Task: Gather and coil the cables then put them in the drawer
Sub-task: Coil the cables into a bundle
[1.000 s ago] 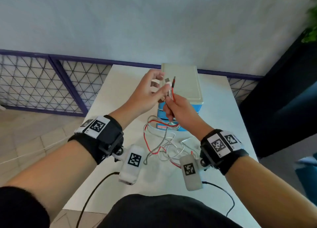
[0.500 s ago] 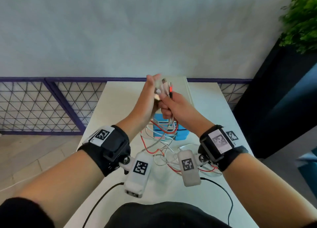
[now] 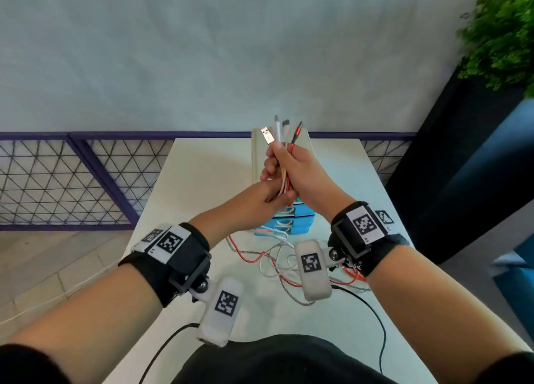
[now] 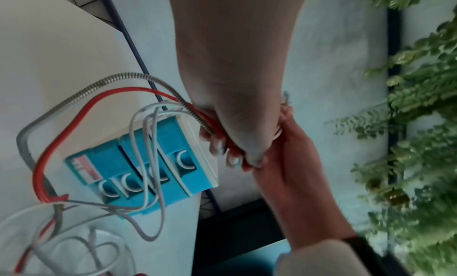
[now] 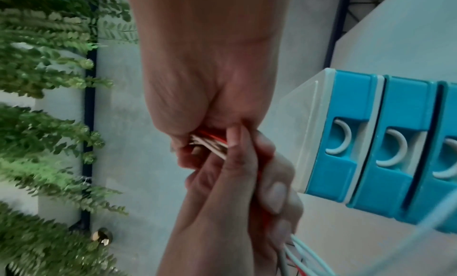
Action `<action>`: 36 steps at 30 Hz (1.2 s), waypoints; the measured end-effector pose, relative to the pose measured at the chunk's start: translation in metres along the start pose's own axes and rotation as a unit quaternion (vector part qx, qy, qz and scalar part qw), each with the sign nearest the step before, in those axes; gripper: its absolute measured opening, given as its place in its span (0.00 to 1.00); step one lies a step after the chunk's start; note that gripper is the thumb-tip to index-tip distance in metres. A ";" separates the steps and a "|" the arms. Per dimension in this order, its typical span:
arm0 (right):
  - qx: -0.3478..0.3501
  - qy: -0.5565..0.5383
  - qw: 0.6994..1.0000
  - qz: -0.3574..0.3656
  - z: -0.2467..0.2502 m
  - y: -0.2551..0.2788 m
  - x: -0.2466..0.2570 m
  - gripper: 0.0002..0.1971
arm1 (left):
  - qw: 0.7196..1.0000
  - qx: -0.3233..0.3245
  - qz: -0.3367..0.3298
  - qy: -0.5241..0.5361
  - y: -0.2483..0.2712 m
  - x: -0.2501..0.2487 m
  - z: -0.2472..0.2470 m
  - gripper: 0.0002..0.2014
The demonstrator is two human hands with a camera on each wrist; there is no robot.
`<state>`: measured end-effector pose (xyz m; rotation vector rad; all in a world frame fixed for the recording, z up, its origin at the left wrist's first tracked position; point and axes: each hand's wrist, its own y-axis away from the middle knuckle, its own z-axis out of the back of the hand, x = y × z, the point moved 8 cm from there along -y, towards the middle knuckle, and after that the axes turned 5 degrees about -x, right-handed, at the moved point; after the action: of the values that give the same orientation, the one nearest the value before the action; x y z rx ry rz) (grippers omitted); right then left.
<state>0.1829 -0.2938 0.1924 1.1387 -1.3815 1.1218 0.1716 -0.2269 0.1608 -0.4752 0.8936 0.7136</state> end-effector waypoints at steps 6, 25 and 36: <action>-0.051 -0.091 0.994 -0.011 0.011 -0.002 0.001 0.16 | 0.993 0.026 0.091 -0.075 0.013 0.043 0.013 0.17; -0.185 -0.087 0.979 -0.017 0.058 -0.017 0.016 0.15 | 0.972 0.049 0.218 -0.069 0.079 0.150 0.007 0.13; -0.138 0.069 0.983 -0.101 0.066 -0.011 -0.009 0.14 | 0.900 -0.062 0.422 -0.092 0.078 0.200 0.082 0.17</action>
<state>0.1863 -0.3602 0.1779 0.9578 -1.2398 0.8189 0.2437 -0.0497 0.0333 -0.1005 0.8630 1.5907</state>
